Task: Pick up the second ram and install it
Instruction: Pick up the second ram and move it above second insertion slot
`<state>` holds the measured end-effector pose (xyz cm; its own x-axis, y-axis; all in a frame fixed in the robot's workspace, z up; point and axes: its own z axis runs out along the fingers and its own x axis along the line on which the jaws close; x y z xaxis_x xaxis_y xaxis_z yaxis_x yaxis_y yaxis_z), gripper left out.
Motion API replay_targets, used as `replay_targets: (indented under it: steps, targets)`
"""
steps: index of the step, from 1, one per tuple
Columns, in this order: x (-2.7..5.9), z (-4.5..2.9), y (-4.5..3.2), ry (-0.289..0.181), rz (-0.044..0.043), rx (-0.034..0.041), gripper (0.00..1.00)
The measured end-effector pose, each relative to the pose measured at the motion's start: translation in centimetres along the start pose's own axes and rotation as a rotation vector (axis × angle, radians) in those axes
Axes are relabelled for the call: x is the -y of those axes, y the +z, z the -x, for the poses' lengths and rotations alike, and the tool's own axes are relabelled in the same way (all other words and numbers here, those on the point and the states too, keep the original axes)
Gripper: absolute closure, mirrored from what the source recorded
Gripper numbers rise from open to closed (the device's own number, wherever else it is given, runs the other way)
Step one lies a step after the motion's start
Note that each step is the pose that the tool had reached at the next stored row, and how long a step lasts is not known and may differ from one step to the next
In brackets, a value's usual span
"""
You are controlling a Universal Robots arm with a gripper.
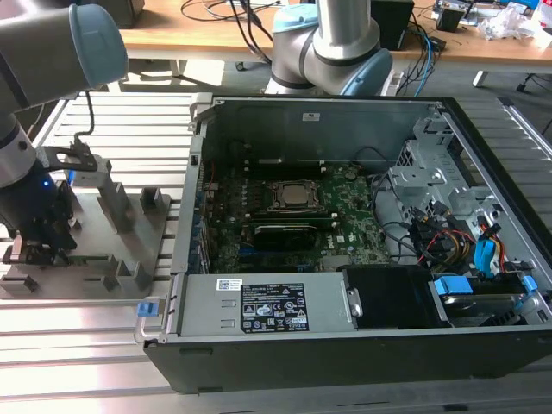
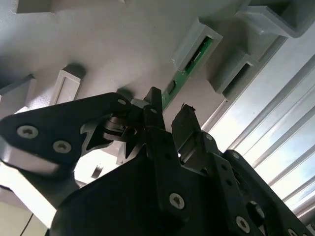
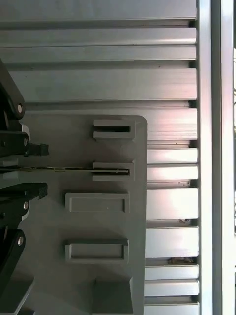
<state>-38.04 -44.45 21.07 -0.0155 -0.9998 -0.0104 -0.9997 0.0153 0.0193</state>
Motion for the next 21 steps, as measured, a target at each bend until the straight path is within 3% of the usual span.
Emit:
replay_targets:
  steps: [2, 4, 9, 12, 13, 21]
  targets:
    - [-0.11, 0.02, 0.78, 0.009, -0.0001, 0.0001, 0.64]
    - [-0.16, 0.03, 1.09, 0.019, 0.0, 0.0002, 0.64]
    - [-0.17, 0.05, 1.16, 0.019, -0.0002, 0.0004, 0.64]
    - [-0.17, 0.04, 1.17, 0.019, -0.0002, 0.0003, 0.84]
    - [-0.17, 0.04, 1.18, 0.019, -0.0002, 0.0003, 0.86]
    - [-0.17, 0.05, 1.22, 0.019, -0.0002, 0.0004, 0.86]
